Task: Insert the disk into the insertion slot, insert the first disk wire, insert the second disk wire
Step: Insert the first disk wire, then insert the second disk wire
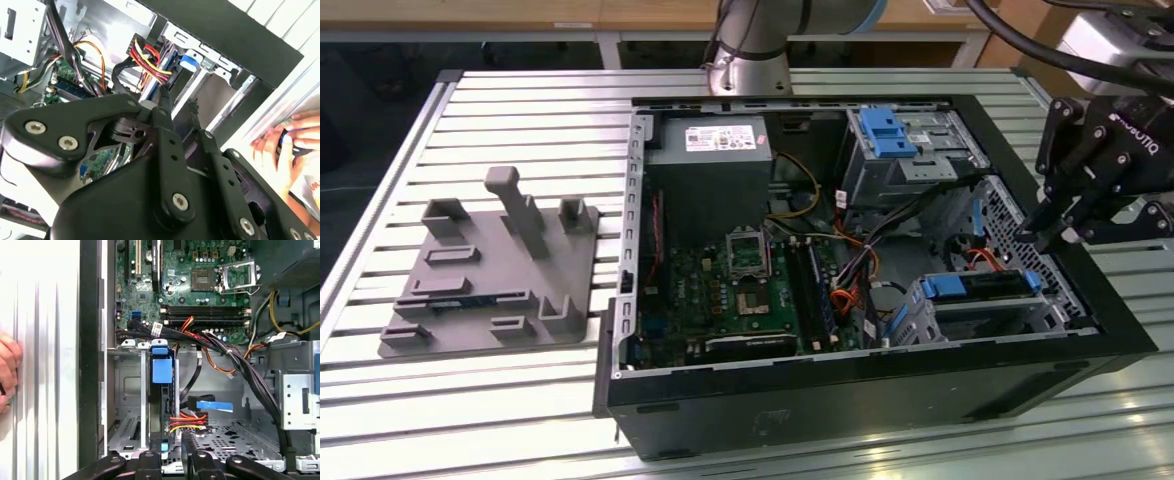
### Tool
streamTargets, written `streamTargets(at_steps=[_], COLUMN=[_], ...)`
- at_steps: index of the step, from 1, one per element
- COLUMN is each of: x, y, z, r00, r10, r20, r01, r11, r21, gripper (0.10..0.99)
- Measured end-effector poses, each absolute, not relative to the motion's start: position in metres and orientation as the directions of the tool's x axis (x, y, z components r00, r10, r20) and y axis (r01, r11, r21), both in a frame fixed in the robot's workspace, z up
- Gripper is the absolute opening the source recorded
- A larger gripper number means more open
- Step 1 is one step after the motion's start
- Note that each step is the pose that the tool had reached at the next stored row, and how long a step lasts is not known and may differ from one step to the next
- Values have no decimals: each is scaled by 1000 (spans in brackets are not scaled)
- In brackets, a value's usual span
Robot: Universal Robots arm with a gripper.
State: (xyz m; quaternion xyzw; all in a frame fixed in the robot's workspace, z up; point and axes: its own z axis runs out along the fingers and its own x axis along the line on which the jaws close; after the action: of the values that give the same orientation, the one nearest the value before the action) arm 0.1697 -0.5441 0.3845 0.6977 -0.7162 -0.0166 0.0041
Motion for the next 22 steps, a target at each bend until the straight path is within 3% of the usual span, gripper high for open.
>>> streamTargets(at_steps=[16, 22], x=[170, 170], y=[-543, -525], z=[385, 385], r00=[-26, -26], r10=[-1000, -998], r20=[-17, 57], r01=[-999, -999], r11=[26, 28], r21=[29, 30], gripper=[302, 302])
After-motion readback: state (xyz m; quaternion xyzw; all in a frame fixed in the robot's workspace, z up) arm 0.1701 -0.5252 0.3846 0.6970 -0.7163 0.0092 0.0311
